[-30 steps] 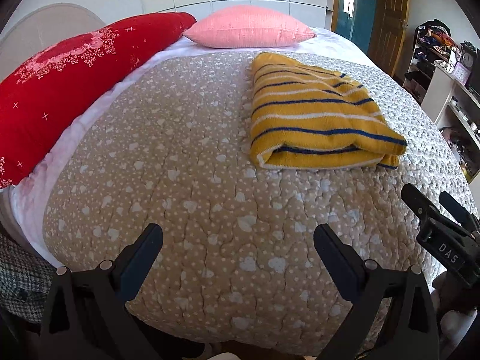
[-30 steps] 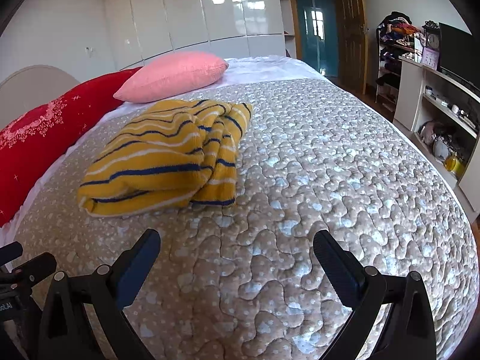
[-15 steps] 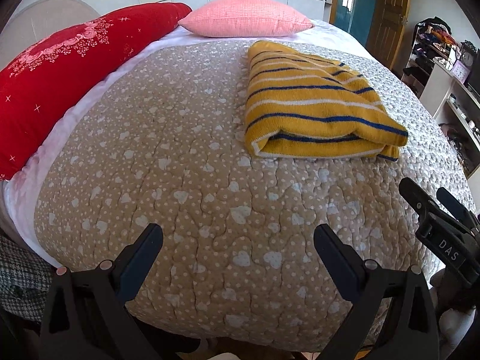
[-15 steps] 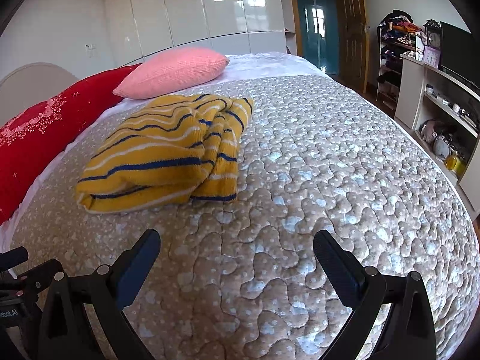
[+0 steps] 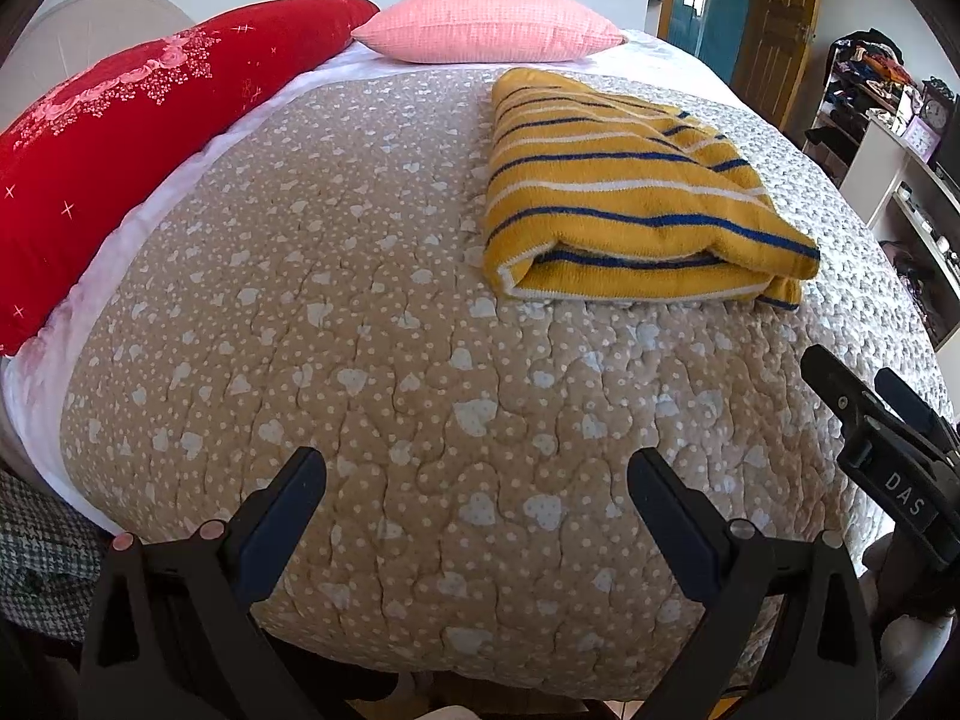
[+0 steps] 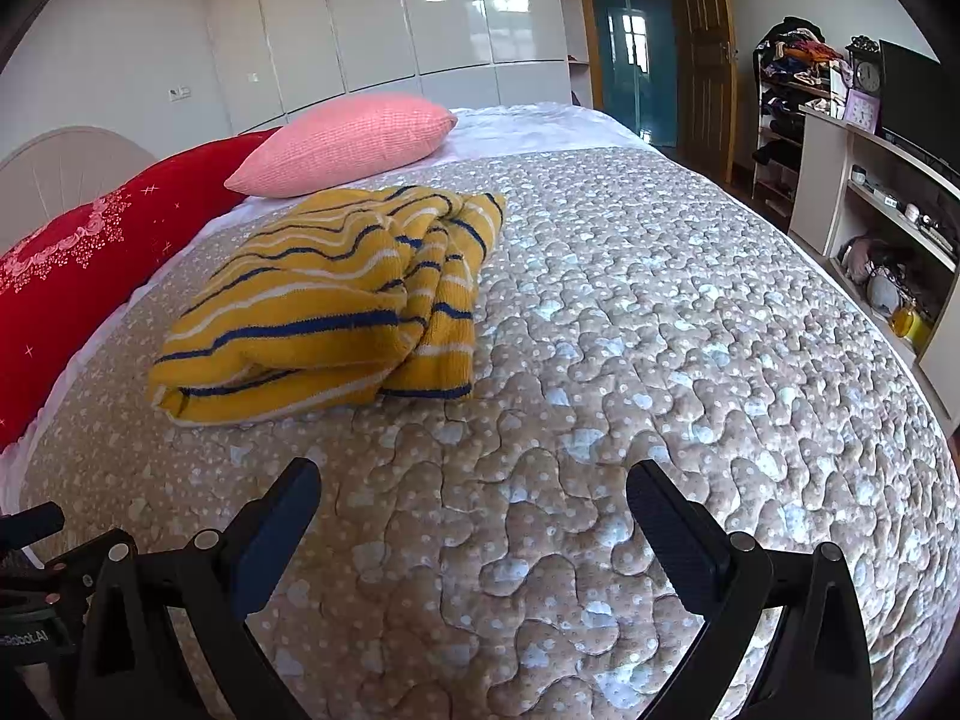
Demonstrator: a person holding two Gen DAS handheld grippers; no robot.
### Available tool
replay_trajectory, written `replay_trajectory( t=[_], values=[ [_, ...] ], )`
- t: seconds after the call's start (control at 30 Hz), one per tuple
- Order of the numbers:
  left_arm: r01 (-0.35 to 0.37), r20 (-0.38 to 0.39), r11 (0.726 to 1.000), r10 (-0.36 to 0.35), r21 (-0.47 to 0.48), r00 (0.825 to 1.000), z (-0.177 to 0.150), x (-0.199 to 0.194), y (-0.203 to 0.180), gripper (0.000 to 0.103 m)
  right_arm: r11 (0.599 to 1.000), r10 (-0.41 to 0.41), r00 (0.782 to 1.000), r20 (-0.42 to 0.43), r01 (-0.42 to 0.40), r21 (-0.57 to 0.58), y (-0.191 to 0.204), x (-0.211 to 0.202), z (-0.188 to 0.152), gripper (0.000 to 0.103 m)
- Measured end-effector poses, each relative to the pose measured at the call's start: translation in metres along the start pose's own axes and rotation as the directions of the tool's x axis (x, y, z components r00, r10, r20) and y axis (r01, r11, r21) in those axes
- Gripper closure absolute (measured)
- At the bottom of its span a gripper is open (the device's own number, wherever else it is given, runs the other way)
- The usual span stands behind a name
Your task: Fold small clothes
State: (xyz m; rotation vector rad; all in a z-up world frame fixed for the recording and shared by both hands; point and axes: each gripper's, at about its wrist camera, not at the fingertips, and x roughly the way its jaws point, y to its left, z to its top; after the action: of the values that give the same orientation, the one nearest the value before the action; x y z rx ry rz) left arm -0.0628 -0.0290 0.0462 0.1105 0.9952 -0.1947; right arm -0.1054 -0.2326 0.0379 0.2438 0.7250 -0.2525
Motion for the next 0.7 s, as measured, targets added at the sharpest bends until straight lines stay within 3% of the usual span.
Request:
replay_trajectory(
  t=[0.7],
  values=[
    [0.018, -0.044, 1.000, -0.018, -0.010, 0.999, -0.006, 0.013, 0.002, 0.003, 1.000, 0.006, 1.000, -0.010, -0.006, -0.003, 0.003, 0.005, -0.005, 0.000]
  ],
)
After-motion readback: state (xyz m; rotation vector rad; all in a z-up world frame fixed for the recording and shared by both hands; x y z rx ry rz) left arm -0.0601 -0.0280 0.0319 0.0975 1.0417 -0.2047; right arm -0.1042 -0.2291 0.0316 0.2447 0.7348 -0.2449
